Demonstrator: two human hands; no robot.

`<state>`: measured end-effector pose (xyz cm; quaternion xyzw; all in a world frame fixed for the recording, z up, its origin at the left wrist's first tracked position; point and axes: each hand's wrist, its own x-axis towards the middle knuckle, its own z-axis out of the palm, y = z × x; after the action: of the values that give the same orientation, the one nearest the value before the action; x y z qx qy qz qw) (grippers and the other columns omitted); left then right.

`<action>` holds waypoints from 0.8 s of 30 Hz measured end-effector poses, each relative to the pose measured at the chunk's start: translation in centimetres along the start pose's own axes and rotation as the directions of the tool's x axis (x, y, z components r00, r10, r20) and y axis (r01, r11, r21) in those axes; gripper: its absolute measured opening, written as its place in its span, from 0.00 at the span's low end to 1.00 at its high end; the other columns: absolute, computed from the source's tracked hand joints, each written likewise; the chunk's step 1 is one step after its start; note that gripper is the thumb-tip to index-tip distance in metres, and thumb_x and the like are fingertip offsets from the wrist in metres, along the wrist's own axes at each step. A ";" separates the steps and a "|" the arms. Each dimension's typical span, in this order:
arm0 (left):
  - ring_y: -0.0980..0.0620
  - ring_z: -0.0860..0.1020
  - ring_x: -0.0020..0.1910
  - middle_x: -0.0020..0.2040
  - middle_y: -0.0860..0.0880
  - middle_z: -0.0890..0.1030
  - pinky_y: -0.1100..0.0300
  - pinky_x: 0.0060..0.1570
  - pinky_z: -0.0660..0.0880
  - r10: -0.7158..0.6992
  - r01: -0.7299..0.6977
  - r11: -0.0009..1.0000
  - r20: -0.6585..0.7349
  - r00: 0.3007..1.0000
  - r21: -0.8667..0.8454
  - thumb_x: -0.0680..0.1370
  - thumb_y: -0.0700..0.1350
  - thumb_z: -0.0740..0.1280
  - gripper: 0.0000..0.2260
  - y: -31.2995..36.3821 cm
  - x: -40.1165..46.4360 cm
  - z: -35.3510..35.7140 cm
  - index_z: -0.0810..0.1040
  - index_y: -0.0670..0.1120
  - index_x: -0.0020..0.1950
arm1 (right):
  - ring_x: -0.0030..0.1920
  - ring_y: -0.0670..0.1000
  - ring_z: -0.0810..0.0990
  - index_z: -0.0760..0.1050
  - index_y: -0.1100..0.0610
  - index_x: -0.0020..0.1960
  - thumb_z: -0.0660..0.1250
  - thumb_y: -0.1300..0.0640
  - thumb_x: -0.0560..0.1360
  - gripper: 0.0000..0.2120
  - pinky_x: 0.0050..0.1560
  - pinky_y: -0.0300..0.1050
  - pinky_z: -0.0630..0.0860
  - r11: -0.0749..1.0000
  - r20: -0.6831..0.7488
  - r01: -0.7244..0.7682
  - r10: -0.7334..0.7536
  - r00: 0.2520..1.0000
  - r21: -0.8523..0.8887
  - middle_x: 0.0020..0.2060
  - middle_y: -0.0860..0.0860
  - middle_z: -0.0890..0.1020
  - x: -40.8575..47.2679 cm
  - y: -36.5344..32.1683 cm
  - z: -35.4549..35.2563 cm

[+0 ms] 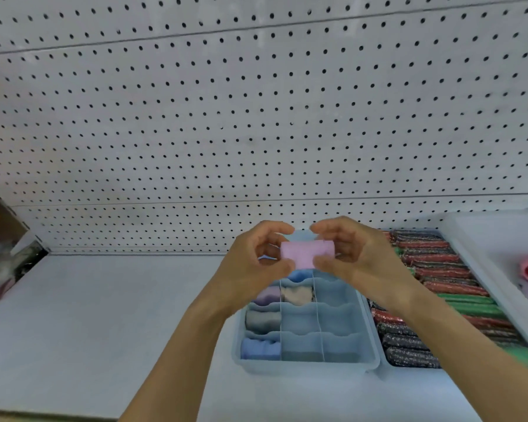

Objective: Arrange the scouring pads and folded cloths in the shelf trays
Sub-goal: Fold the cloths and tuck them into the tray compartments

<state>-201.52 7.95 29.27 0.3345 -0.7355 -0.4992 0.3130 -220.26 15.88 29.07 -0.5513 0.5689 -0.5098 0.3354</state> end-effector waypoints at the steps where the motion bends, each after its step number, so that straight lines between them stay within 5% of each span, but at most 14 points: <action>1: 0.53 0.80 0.44 0.48 0.50 0.80 0.59 0.46 0.80 0.000 0.000 0.998 -0.003 1.000 0.067 0.71 0.32 0.71 0.19 -0.8 0.1 0.1 0.78 0.51 0.56 | 0.46 0.43 0.82 0.78 0.52 0.54 0.73 0.68 0.70 0.17 0.51 0.36 0.78 0.995 0.021 -0.013 0.015 1.000 -0.096 0.48 0.49 0.82 0.1 0.6 0.4; 3: 0.53 0.80 0.45 0.48 0.52 0.79 0.58 0.46 0.81 -0.008 0.007 0.983 0.004 1.000 0.184 0.70 0.32 0.71 0.19 -2.6 0.1 0.7 0.77 0.52 0.54 | 0.46 0.40 0.80 0.78 0.51 0.53 0.73 0.65 0.69 0.16 0.48 0.30 0.74 0.943 0.074 -0.022 0.049 0.996 -0.333 0.47 0.45 0.82 0.4 2.4 1.4; 6: 0.55 0.79 0.45 0.47 0.56 0.78 0.54 0.48 0.79 -0.030 0.017 0.953 0.036 0.999 0.304 0.68 0.32 0.71 0.21 -5.6 -0.3 1.7 0.74 0.56 0.52 | 0.43 0.41 0.76 0.78 0.47 0.51 0.73 0.57 0.67 0.14 0.45 0.36 0.72 0.821 0.126 -0.056 0.154 0.980 -0.569 0.45 0.42 0.80 0.3 5.0 2.9; 9: 0.56 0.78 0.44 0.46 0.56 0.78 0.52 0.47 0.78 -0.047 0.020 0.934 0.065 0.997 0.356 0.68 0.34 0.70 0.20 -8.5 -0.9 2.6 0.72 0.56 0.51 | 0.39 0.39 0.73 0.77 0.45 0.51 0.71 0.53 0.68 0.12 0.40 0.36 0.70 0.734 0.141 -0.083 0.239 0.961 -0.674 0.45 0.40 0.79 0.1 6.7 3.9; 14: 0.55 0.76 0.46 0.47 0.57 0.77 0.54 0.50 0.76 -0.024 -0.026 0.867 0.094 0.995 0.498 0.67 0.43 0.74 0.20 -11.4 -1.1 2.6 0.74 0.53 0.56 | 0.51 0.48 0.79 0.77 0.43 0.52 0.68 0.51 0.70 0.11 0.47 0.41 0.74 0.610 0.138 -0.076 0.296 0.945 -0.789 0.50 0.42 0.81 0.0 8.4 5.0; 19: 0.54 0.58 0.75 0.69 0.56 0.69 0.50 0.76 0.46 0.037 -0.027 0.661 0.003 0.999 0.750 0.73 0.48 0.68 0.24 -13.2 -1.6 1.4 0.70 0.54 0.68 | 0.53 0.52 0.79 0.76 0.43 0.53 0.65 0.51 0.71 0.11 0.42 0.42 0.69 0.478 0.145 -0.016 0.298 0.943 -0.878 0.52 0.45 0.81 0.5 9.0 5.6; 24: 0.54 0.49 0.78 0.78 0.55 0.58 0.53 0.77 0.51 -0.083 0.104 0.739 -0.062 0.995 0.665 0.78 0.39 0.63 0.25 -14.2 -2.0 1.1 0.64 0.52 0.74 | 0.55 0.55 0.79 0.76 0.47 0.58 0.64 0.54 0.75 0.12 0.44 0.42 0.68 0.292 0.179 0.084 0.319 0.931 -0.953 0.55 0.49 0.80 0.5 8.6 6.7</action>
<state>-198.65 6.22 15.33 0.4678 -0.8431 -0.2134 0.1577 -216.45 12.90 19.28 -0.6753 0.7318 0.0546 0.0730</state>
